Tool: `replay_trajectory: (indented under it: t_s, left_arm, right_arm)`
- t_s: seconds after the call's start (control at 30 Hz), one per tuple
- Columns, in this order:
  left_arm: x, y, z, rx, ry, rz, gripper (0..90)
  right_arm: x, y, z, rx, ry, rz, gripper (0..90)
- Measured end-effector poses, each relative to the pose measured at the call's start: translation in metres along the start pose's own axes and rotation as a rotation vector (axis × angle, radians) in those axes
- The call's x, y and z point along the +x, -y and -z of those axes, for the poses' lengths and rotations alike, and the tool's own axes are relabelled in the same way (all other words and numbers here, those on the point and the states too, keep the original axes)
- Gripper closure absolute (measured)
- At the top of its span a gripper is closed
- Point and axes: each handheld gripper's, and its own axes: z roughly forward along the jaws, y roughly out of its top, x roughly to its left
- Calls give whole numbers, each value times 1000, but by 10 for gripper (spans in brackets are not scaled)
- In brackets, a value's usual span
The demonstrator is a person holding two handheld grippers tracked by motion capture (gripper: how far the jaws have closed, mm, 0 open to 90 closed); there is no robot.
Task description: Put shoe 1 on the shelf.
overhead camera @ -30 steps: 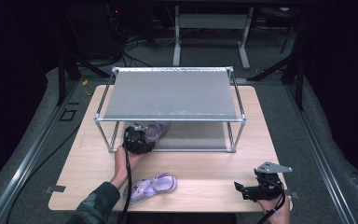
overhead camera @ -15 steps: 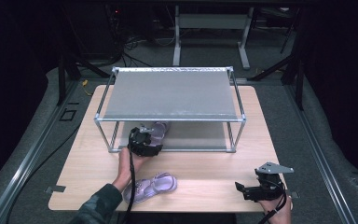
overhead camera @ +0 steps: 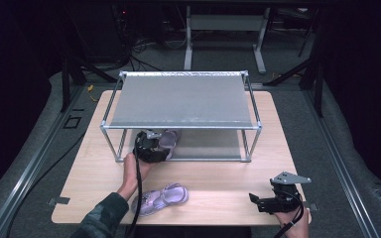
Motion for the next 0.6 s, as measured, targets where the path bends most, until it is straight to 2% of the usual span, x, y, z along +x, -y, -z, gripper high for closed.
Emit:
replay_trajectory:
  t_s: [0.2, 0.27, 0.33, 0.37, 0.43, 0.53, 0.6]
  left_arm:
    - [2, -1, -5, 2, -26, 20, 499]
    - [0, -1, -8, -26, -11, 68, 515]
    - [-1, -2, -9, -34, 14, 76, 523]
    - [-3, -2, -9, -36, 7, 69, 523]
    - [-7, -4, -10, -57, 9, 88, 523]
    - [-10, -4, -12, -55, 14, 60, 504]
    - [-7, -3, -10, -39, 30, 17, 465]
  right_arm:
    - [0, 1, -3, -16, -2, -8, 34]
    - [1, 0, -4, -11, -10, -1, 35]
    - [1, 0, -5, -12, -13, -1, 35]
    - [1, 0, -5, -12, -13, -1, 35]
    - [2, -1, -6, -11, -13, 2, 35]
    - [1, -2, -6, -9, -25, -1, 36]
    - [0, -1, -6, -24, -19, -4, 36]
